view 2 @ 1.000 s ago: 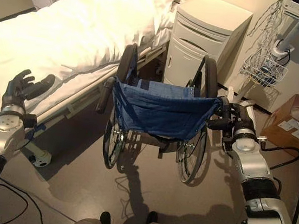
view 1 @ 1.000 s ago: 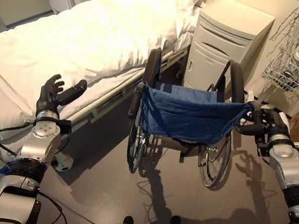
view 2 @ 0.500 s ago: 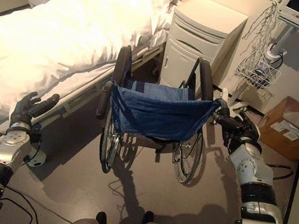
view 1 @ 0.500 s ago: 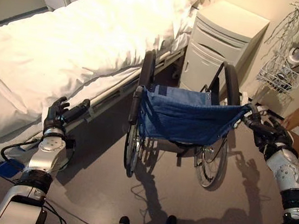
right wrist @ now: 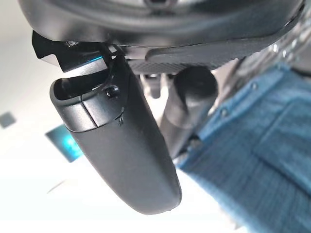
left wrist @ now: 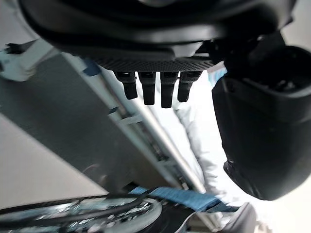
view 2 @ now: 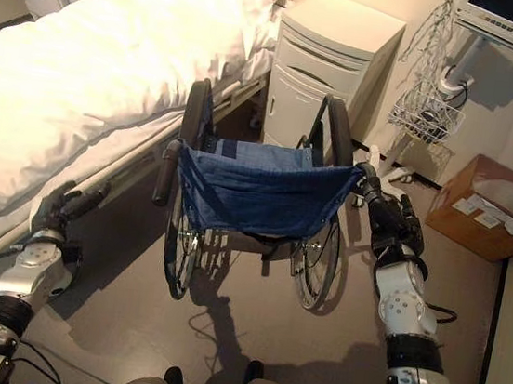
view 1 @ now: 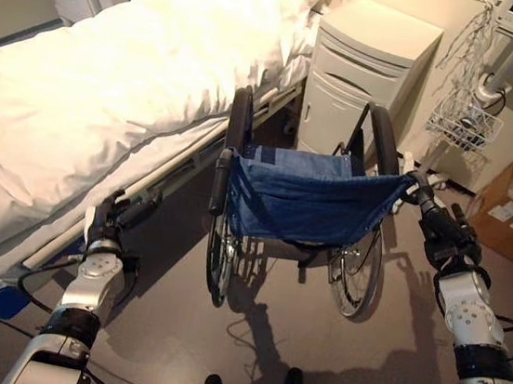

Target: Push the wheelchair next to the bed

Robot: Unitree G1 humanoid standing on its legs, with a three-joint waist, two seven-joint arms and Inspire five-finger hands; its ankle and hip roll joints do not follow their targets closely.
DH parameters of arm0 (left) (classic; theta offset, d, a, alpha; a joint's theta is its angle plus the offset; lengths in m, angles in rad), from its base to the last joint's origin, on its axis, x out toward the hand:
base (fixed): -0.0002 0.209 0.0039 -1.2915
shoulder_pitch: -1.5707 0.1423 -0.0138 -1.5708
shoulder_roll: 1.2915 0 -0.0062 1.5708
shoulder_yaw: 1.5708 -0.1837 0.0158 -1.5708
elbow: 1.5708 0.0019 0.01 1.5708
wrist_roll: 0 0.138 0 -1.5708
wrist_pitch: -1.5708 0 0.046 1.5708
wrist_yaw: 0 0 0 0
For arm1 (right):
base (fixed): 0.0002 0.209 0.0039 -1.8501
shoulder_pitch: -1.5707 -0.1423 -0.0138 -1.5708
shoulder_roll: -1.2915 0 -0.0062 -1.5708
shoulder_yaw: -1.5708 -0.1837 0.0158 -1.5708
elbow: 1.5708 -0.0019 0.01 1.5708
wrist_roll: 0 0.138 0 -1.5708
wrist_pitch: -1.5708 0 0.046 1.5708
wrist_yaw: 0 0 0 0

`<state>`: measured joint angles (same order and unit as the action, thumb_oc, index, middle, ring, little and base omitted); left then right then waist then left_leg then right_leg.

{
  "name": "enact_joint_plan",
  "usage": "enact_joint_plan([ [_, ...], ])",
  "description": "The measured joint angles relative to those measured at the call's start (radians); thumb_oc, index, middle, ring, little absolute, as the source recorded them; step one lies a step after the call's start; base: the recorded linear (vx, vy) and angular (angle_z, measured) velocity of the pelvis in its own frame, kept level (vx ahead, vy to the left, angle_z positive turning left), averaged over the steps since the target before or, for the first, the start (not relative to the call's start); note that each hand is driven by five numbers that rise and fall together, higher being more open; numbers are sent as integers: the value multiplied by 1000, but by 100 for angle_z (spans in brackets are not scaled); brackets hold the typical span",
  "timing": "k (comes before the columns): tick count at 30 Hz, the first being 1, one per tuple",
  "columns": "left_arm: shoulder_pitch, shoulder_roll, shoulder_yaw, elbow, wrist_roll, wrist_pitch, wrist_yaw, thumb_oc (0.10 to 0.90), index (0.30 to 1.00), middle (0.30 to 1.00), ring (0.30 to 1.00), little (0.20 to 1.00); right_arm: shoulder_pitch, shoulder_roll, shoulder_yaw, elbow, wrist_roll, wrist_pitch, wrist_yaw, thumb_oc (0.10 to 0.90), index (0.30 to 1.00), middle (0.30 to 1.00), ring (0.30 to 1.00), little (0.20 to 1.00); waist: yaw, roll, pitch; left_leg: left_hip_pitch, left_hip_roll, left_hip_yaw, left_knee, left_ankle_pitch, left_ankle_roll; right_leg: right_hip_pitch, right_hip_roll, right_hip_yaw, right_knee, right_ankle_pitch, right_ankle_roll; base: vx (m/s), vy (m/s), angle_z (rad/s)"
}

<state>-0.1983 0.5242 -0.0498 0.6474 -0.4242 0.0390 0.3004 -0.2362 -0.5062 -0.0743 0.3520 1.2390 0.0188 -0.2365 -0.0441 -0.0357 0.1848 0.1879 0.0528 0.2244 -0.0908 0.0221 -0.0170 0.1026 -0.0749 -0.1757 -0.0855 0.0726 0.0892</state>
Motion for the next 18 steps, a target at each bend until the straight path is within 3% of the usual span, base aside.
enact_joint_plan([
  [4,47,-34,36,35,1,-14,-35,800,900,900,900,900,21,10,-5,-9,124,-39,74,800,900,900,900,900,-9,9,-1,-3,1,2,-7,0,0,-6,0,3,0,3,-1,3,-4,-6],
  [9,91,-86,76,123,19,-32,-58,800,900,900,900,900,58,33,-13,-71,218,-103,84,800,900,900,900,900,-22,37,-3,-10,1,2,-7,0,0,-10,1,3,-2,3,0,4,-4,1],
  [15,125,-139,84,237,22,-53,-88,800,900,900,900,900,85,49,-36,-123,222,-162,84,800,900,900,900,900,-22,54,-3,-19,0,3,-6,0,0,-20,1,7,-2,4,0,0,0,0],
  [18,145,-158,90,268,15,-62,-114,800,900,900,900,900,80,49,-101,-178,221,-255,112,800,900,900,900,900,-20,53,-4,-19,0,4,-7,0,0,-20,1,9,-2,4,0,0,0,0],
])
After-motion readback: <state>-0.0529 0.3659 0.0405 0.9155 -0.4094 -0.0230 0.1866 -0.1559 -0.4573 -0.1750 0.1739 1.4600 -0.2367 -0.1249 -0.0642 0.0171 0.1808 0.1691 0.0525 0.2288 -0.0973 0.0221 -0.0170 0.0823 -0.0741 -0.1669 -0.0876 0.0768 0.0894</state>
